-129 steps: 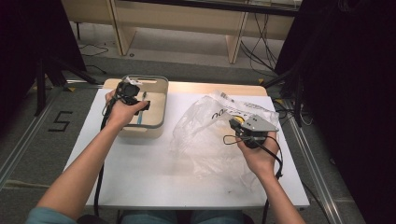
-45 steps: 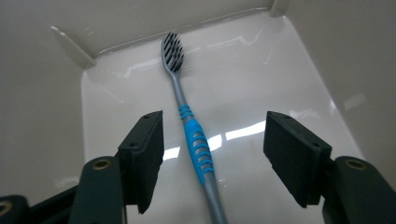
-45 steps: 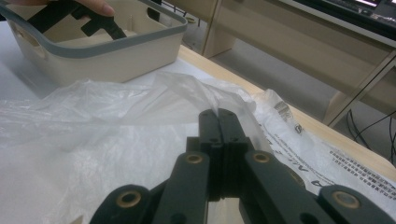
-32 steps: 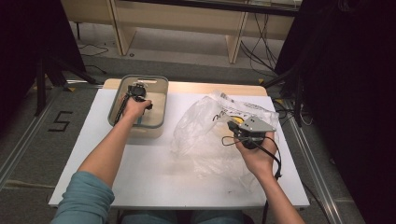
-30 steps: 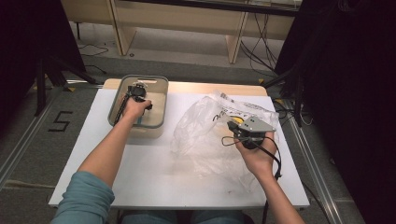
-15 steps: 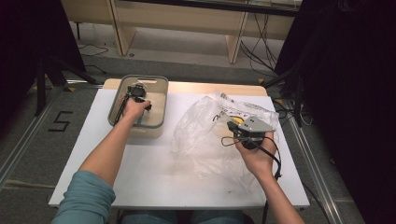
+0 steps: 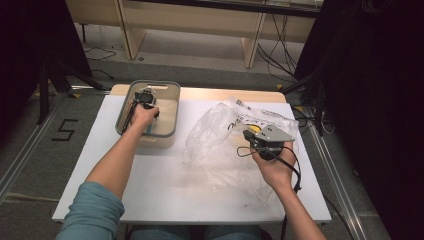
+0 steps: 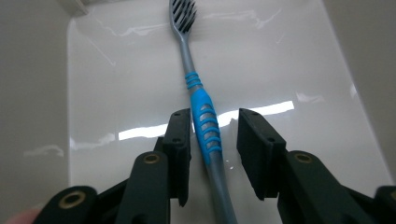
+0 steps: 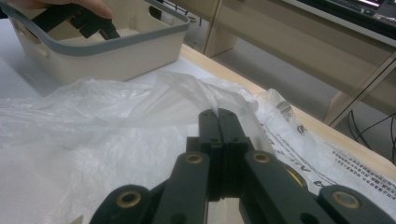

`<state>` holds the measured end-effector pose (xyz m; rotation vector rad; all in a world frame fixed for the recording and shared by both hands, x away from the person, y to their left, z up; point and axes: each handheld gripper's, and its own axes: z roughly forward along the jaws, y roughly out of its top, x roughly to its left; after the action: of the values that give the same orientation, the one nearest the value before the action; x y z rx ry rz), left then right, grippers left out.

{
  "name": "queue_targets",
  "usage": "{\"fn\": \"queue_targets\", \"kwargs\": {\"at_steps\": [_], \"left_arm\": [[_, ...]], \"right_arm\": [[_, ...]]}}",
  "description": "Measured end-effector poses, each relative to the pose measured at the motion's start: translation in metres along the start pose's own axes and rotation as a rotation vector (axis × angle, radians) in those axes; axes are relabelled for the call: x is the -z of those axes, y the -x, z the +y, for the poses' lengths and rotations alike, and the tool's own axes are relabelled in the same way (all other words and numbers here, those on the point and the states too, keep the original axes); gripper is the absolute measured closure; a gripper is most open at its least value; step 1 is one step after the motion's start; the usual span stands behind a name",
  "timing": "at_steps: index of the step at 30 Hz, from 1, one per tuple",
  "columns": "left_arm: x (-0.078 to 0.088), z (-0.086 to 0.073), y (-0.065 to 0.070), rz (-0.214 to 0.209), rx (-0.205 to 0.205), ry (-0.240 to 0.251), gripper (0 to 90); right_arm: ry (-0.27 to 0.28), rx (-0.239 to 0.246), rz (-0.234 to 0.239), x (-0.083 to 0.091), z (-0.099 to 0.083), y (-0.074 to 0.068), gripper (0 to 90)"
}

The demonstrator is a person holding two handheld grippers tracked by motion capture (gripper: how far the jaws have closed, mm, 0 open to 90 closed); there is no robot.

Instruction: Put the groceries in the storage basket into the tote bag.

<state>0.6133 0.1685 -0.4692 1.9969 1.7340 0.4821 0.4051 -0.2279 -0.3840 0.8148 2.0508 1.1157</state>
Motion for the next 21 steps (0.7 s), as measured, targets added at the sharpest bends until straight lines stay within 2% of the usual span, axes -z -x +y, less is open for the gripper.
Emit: {"fn": "queue_targets", "kwargs": {"at_steps": [15,21], "left_arm": [[0.0006,0.0001,0.0014,0.007,0.0,-0.011,76.7],[0.0008,0.0002,0.0036,0.013,-0.016,-0.016,80.4]], "right_arm": [[0.001,-0.003,0.001,0.0,0.0002,-0.0007,90.0],[0.002,-0.003,0.002,0.0001,0.0002,-0.0006,90.0]]}}
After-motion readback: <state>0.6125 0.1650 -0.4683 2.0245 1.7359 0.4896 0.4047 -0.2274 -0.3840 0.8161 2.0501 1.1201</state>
